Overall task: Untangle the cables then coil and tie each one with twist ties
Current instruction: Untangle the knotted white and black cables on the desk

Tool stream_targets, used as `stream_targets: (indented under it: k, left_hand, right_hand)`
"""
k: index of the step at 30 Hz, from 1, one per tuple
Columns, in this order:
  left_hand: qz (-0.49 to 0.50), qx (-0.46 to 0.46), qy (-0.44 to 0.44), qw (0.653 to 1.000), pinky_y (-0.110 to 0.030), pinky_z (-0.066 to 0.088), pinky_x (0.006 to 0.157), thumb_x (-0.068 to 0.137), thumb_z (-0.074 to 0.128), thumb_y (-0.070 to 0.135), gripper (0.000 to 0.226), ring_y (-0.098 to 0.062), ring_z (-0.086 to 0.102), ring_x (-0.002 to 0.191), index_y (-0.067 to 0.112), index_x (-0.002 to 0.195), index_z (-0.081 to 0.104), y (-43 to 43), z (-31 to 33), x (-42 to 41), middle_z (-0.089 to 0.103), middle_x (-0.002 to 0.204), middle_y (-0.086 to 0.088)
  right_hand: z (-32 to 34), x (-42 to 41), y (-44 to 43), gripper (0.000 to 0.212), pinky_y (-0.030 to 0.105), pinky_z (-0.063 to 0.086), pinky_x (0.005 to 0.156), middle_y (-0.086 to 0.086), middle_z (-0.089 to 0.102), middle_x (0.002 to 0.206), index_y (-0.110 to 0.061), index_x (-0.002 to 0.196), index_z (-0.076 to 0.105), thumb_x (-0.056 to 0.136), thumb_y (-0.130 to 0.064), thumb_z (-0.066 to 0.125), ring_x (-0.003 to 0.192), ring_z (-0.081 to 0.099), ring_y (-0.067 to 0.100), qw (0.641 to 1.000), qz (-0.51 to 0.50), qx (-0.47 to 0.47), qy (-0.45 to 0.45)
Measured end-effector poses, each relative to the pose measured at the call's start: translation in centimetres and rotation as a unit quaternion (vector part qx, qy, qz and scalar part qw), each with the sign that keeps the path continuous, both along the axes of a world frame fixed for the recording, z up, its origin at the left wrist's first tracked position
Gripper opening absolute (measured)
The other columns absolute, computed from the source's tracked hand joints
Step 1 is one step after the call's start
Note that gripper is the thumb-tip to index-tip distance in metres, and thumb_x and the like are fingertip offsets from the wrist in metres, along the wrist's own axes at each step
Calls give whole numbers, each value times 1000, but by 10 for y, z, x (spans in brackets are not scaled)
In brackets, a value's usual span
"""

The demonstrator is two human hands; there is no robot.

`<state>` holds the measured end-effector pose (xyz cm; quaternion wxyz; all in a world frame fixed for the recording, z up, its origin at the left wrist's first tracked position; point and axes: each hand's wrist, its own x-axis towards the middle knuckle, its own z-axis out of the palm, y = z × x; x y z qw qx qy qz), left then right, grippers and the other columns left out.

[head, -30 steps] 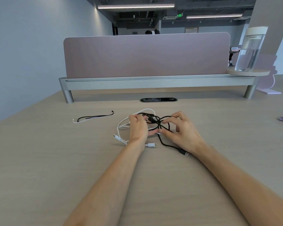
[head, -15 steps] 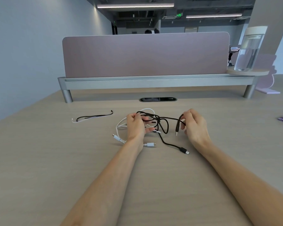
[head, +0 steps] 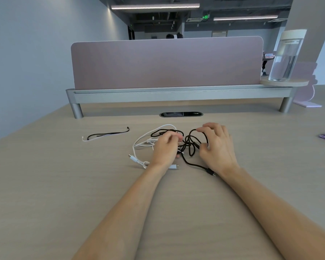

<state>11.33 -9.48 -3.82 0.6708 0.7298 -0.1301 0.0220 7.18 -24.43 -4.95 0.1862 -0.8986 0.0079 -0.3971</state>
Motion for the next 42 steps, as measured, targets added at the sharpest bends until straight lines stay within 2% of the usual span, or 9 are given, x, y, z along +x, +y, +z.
stream_targets:
  k: [5,8,14,19,23,28,34,38,42]
  left_hand:
    - [-12,46,-34,998,-30,57,66,91,42,1,31,-9,61,99,24,98,63,0,-6,4,67,101,7]
    - [-20,91,-54,994,-32,52,89,87,49,-3,33,-11,61,102,20,107,63,0,-11,10,67,105,6]
    - [-33,222,-92,970,-26,43,98,83,65,7,43,-15,56,116,12,125,56,-6,-17,13,63,122,-1]
    - [-14,293,-139,946,-32,41,102,86,67,19,41,-17,52,119,15,125,58,-7,-20,14,63,122,-1]
    - [-7,294,-178,939,-22,41,96,92,57,11,27,-18,59,112,11,117,66,-6,-18,14,69,115,-4]
    - [-14,278,-177,944,-18,42,89,91,50,-2,29,-17,63,105,8,113,66,-5,-16,13,70,111,-6]
    - [23,199,-130,971,-8,42,75,86,41,-11,34,-12,64,98,12,102,62,-1,-16,11,68,101,-1]
    - [14,223,-134,965,-4,41,70,87,42,-9,33,-9,61,92,13,99,63,1,-15,9,68,102,0]
    - [6,336,-230,913,-23,45,79,86,49,-6,32,-14,60,97,16,103,64,4,-12,4,66,109,4]
  right_hand:
    - [3,-3,5,23,43,43,92,-7,64,109,-24,104,69,87,-35,59,107,50,19,995,72,42,45]
    - [2,-2,5,40,35,37,93,-16,64,106,-28,103,69,80,-60,61,110,46,12,992,34,13,121]
    - [-3,8,-13,24,39,52,76,-1,69,74,-17,78,63,92,-31,49,85,61,28,987,-26,117,103]
    - [1,5,-19,25,36,47,73,14,69,97,-19,97,68,93,-25,44,93,59,39,973,-116,138,141]
    - [7,1,-12,35,36,48,84,3,67,96,-27,101,71,79,-31,43,99,57,30,978,-27,168,124]
    - [6,-3,-7,61,34,21,100,-14,44,141,-34,131,56,72,-25,41,128,34,11,990,99,-44,89]
    - [0,4,-21,24,35,24,93,-7,64,113,-26,105,69,90,-28,50,113,49,18,979,1,-153,134]
    - [2,0,-37,24,38,33,88,1,65,100,-21,97,65,94,-38,50,108,47,25,966,-113,-124,197]
    - [0,1,-36,26,40,36,90,4,61,113,-23,114,67,93,-28,53,113,47,27,972,-105,-104,183]
